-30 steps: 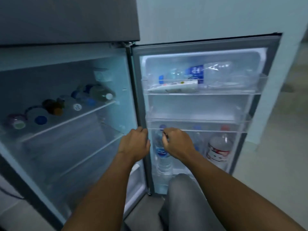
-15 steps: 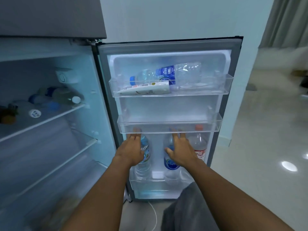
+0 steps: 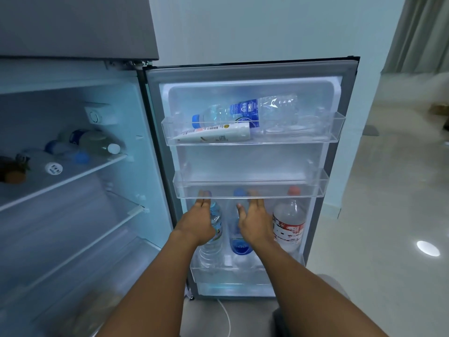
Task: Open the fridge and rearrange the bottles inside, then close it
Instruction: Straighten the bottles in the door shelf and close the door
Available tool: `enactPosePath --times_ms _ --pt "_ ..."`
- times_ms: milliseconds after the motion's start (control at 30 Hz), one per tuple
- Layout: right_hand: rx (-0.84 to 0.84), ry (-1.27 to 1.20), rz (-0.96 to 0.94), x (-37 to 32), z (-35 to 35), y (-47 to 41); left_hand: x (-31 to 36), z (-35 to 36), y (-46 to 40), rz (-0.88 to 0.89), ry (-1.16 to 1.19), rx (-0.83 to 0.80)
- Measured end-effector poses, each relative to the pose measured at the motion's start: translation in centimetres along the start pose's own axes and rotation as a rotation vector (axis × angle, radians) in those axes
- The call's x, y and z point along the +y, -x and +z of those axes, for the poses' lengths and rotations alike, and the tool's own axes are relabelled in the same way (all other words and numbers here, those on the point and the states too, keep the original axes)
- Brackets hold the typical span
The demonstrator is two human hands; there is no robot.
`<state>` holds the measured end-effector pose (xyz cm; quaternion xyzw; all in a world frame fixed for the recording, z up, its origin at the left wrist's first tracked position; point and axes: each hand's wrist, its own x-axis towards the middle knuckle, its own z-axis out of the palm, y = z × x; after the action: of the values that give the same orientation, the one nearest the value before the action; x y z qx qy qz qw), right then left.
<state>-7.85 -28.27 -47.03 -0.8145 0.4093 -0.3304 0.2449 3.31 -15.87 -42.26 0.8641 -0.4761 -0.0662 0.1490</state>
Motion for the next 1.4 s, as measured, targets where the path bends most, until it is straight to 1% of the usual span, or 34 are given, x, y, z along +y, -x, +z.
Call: enactPosePath --times_ms 67,133,167,233,467,567,600,633,700,800,867,933,967,1033,1100,1167,1233,1267,1333,1400 --pt "0.016 -0.079 0.127 -0.1 0.9 0.1 -0.2 0.1 -0.1 -0.013 0.002 0.006" --pt "-0.072 -0.153 0.235 0.3 1.9 0.6 -0.7 0.1 -0.2 -0.011 -0.013 0.010" --pt "-0.133 -0.193 0.258 0.6 2.4 1.0 -1.0 0.1 -0.3 0.000 -0.019 0.012" --pt "-0.218 -0.265 0.263 1.1 3.2 1.6 -1.5 0.1 -0.5 0.017 -0.006 0.018" --pt "-0.229 -0.295 0.223 1.7 3.9 1.2 -1.8 0.5 -0.9 0.009 0.017 0.026" --pt "-0.297 -0.342 0.246 2.1 3.0 1.0 -1.3 0.1 -0.4 0.002 -0.003 0.011" --pt "-0.314 -0.323 0.241 2.1 2.2 1.1 -1.0 0.0 0.1 0.006 -0.032 0.028" --pt "-0.305 -0.293 0.221 2.2 1.4 1.2 -0.7 -0.2 0.7 0.019 -0.076 0.081" --pt "-0.183 -0.213 0.162 2.0 -1.3 1.4 0.2 -0.7 2.1 0.066 -0.162 0.265" --pt "0.091 -0.151 0.009 1.8 -6.4 2.1 2.2 -1.6 3.8 0.200 -0.190 0.520" --pt "0.239 -0.090 -0.127 2.1 -9.6 2.0 4.2 -2.8 4.0 0.296 -0.169 0.611" --pt "0.333 -0.076 -0.195 2.0 -12.5 1.4 6.6 -4.2 3.7 0.369 -0.183 0.654" --pt "0.351 -0.069 -0.235 1.9 -13.7 0.9 7.8 -4.8 3.5 0.365 -0.194 0.626" --pt "0.345 0.030 -0.268 1.5 -15.6 0.2 10.3 -5.4 3.6 0.321 -0.202 0.493" --pt "0.306 0.177 -0.231 1.3 -15.6 -0.5 11.3 -4.9 3.2 0.259 -0.286 0.339" --pt "0.250 0.249 -0.185 1.3 -15.5 -0.4 11.6 -4.3 3.0 0.206 -0.336 0.254" --pt "0.215 0.208 -0.209 1.7 -16.0 -0.3 12.0 -4.3 3.4 0.158 -0.266 0.226" --pt "0.226 0.148 -0.221 2.1 -16.4 -0.1 12.1 -4.3 3.5 0.147 -0.239 0.227" --pt "0.303 -0.010 -0.222 2.9 -17.2 0.1 12.2 -4.3 3.8 0.123 -0.227 0.241" --pt "0.384 -0.127 -0.150 3.7 -18.1 0.2 12.4 -4.2 4.3 0.085 -0.208 0.241"
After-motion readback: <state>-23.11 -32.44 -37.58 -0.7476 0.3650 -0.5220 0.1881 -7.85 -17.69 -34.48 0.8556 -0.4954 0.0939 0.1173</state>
